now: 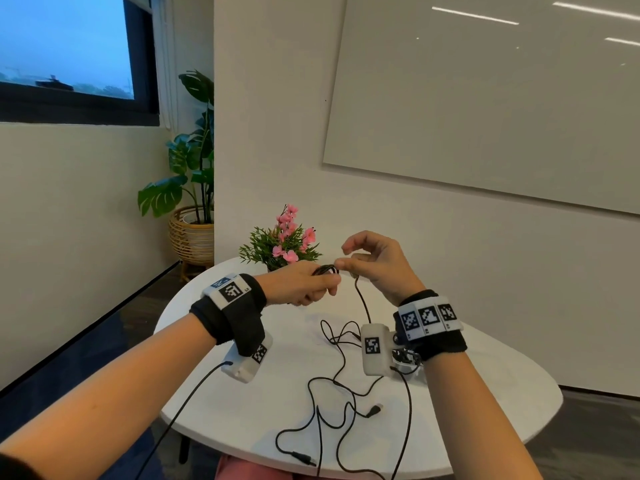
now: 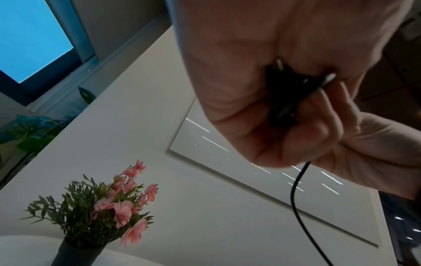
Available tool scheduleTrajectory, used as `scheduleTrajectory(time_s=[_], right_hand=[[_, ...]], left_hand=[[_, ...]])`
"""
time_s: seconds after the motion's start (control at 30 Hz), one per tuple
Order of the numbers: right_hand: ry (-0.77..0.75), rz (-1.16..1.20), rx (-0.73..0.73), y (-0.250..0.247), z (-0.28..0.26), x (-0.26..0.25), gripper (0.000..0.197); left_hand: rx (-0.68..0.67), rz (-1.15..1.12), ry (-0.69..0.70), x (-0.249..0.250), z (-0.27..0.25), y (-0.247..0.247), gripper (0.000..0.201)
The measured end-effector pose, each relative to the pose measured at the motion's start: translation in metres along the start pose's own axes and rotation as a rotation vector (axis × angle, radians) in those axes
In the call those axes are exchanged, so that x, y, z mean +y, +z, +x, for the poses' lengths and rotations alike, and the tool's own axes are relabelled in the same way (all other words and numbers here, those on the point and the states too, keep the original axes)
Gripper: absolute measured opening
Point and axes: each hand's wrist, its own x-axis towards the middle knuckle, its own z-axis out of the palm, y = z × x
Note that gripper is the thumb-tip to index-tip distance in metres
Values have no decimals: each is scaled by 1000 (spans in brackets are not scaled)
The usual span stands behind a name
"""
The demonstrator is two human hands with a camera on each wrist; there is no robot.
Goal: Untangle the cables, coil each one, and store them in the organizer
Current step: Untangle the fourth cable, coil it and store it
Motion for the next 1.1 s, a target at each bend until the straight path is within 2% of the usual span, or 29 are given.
scheduleTrajectory(time_s=[0.07,0.13,0.3,0.43,0.5,0.57,0.6,0.7,0.73,0.8,0.87,0.93,1.0,1.1], right_hand=[[29,58,-24,-4,-1,1,20],[31,65,-1,-5,-2,4,12],[17,-72,164,-2,-3,24,12],[111,-98,282,12,-12,49,13],[146,-157,273,25,-17,58,13],[155,-274,154,38,-23,62,13],[167,-334,30,43,-26,60,14],[194,-519,-352,52,-36,46,25],[185,-566,-409,52,-38,39,26],[150,-610,-421,47,-36,24,23],[84,-595,-371,37,-32,8,19],[12,-552,-282,25,-24,-4,16],[-26,-508,-167,14,-16,-6,14],[-5,-455,-26,5,-7,3,11]], left_hand=[[-38,-60,27,-3,0,1,31],[-6,-129,75,-3,0,2,32],[320,-613,99,-11,10,-2,34],[430,-859,140,-11,17,-9,36],[465,-914,144,-9,18,-11,41],[488,-905,127,-9,20,-10,50],[530,-917,119,-9,21,-9,51],[751,-994,64,-9,20,-12,34],[811,-902,39,-11,19,-14,30],[868,-554,5,-24,21,-18,31],[799,-160,24,-37,19,-15,41],[675,119,36,-43,15,-7,53],[553,164,13,-40,11,2,67],[334,-37,-32,-31,8,10,78]])
